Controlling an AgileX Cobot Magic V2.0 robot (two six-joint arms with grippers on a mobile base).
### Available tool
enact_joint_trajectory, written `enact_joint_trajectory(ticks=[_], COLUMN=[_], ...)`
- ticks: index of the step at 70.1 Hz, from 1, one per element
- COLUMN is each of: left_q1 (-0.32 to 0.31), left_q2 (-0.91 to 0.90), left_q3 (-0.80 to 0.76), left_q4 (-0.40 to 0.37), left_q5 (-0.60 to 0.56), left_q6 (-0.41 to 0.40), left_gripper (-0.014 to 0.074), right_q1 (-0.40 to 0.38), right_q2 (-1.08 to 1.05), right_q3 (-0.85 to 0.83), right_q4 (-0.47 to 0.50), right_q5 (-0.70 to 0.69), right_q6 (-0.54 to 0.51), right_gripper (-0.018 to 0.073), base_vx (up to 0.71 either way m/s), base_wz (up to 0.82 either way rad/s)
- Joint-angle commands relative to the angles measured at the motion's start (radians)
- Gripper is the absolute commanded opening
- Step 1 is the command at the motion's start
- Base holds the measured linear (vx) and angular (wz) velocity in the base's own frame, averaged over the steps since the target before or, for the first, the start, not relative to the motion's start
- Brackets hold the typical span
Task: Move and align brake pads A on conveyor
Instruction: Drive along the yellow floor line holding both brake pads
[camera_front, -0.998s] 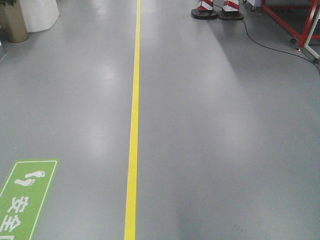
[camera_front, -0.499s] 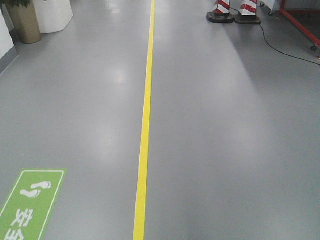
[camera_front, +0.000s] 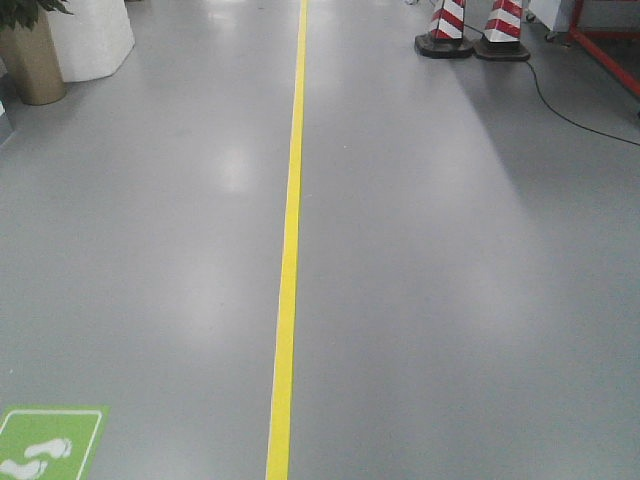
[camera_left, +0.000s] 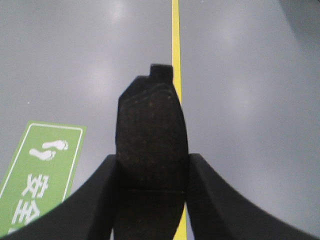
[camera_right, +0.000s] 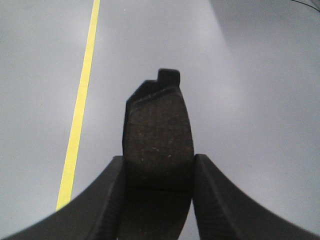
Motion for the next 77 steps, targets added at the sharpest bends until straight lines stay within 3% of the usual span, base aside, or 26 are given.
enact_joint_trajectory(ticks=[1,77], left_q1=[0.0,0.0], left_q2=[0.015,0.015], left_q3=[-0.029,-0.029], left_q4=[0.017,0.017], left_q5=[-0.088,-0.088], left_q6=[0.002,0.002], left_gripper=[-0.0006,-0.0006], right_q1=[-0.004,-0.004], right_q2=[0.014,0.014], right_q3=[-0.028,-0.028], right_q4=[-0.018,-0.018], right_q5=[-0.091,-0.089], right_q6=[-0.008,-0.008], right_gripper=[-0.0007,-0.0007], base_vx=[0.56,0.66], base_wz=[0.04,-0.02])
